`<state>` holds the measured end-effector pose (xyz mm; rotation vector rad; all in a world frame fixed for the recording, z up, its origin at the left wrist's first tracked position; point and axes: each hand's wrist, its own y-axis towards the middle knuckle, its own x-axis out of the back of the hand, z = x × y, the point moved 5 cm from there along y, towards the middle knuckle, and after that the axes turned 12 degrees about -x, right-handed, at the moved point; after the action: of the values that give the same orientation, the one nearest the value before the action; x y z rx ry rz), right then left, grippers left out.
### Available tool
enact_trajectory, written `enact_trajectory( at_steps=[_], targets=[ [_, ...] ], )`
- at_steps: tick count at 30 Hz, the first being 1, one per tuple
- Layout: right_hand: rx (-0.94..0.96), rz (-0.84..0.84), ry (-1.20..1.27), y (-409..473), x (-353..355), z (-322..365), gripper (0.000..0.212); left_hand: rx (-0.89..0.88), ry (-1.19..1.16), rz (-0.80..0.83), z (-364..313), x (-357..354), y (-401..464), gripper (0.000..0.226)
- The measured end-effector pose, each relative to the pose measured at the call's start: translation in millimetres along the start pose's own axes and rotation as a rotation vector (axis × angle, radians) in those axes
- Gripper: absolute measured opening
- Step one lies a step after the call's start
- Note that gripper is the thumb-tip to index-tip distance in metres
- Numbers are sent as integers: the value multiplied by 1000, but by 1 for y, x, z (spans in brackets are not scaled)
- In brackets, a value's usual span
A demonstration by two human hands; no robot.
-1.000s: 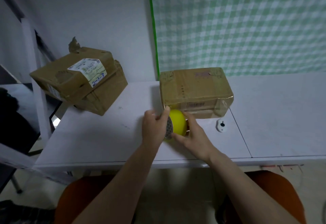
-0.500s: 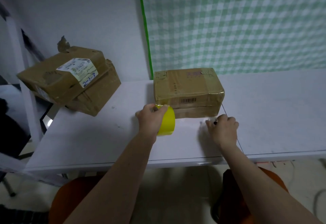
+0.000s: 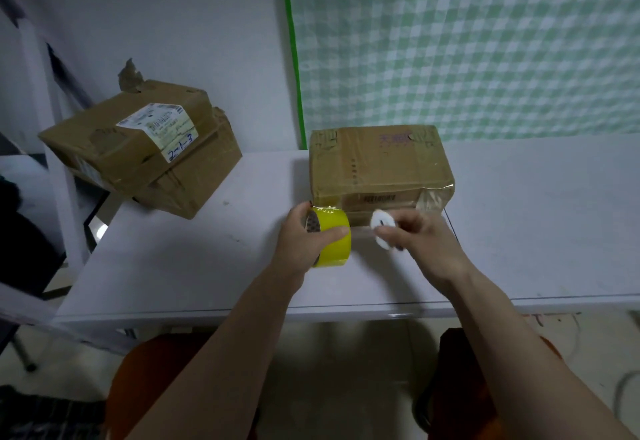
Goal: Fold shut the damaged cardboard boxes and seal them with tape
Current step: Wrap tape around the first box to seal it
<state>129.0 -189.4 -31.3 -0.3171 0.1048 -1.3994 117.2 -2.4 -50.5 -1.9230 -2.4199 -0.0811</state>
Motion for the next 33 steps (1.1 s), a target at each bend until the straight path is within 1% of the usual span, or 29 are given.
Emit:
enact_trajectory(
  at_steps=[1,2,4,7,8,10,12,14,16,18,19,20,22,24,26,28,29,31,33],
  targets=[
    [66,19,7,1,-8,17,6,18,-8,-26,0,2,1,45],
    [126,26,12,5,-16,33,9,42,-19,-43,0,3,4,48],
    [213,22,-24,20,-31,57,13,72,-36,-21,-5,1,6,52],
    [286,6,-141,50,-50,68,10,111,-50,37,-7,-2,7,78],
    [286,-8,-169,60,-53,64,9,116,-59,53,-6,-3,9,77],
    [268,-38,-211,77,-55,53,4,125,-72,83,-10,-3,10,63],
    [247,-59,-226,88,-56,49,7,140,-88,104,-13,-1,15,53],
    [235,-64,-240,93,-57,52,7,178,-153,134,-10,-2,18,38],
    [245,-79,-275,96,-59,54,4,270,-275,194,-5,-9,13,27],
    [254,-95,-307,98,-60,55,1,412,-378,264,10,-21,-2,18],
    [254,-97,-319,100,-60,56,1,472,-402,273,17,-24,-9,14],
    [246,-98,-329,101,-61,57,2,496,-413,255,24,-24,-13,13],
    [243,-109,-348,102,-61,59,4,444,-399,222,30,-18,-10,20],
    [247,-122,-360,103,-62,60,8,389,-385,234,29,-12,-4,22],
    [237,-147,-359,103,-61,60,11,384,-391,225,28,-10,-2,21],
    [211,-223,-365,102,-60,59,14,388,-407,195,25,-7,0,28],
    [203,-277,-374,101,-58,59,16,380,-401,196,23,-5,3,33],
    [190,-379,-403,98,-55,59,19,351,-386,221,21,0,12,53],
    [166,-440,-393,95,-52,59,19,332,-373,218,16,3,18,70]
  ],
)
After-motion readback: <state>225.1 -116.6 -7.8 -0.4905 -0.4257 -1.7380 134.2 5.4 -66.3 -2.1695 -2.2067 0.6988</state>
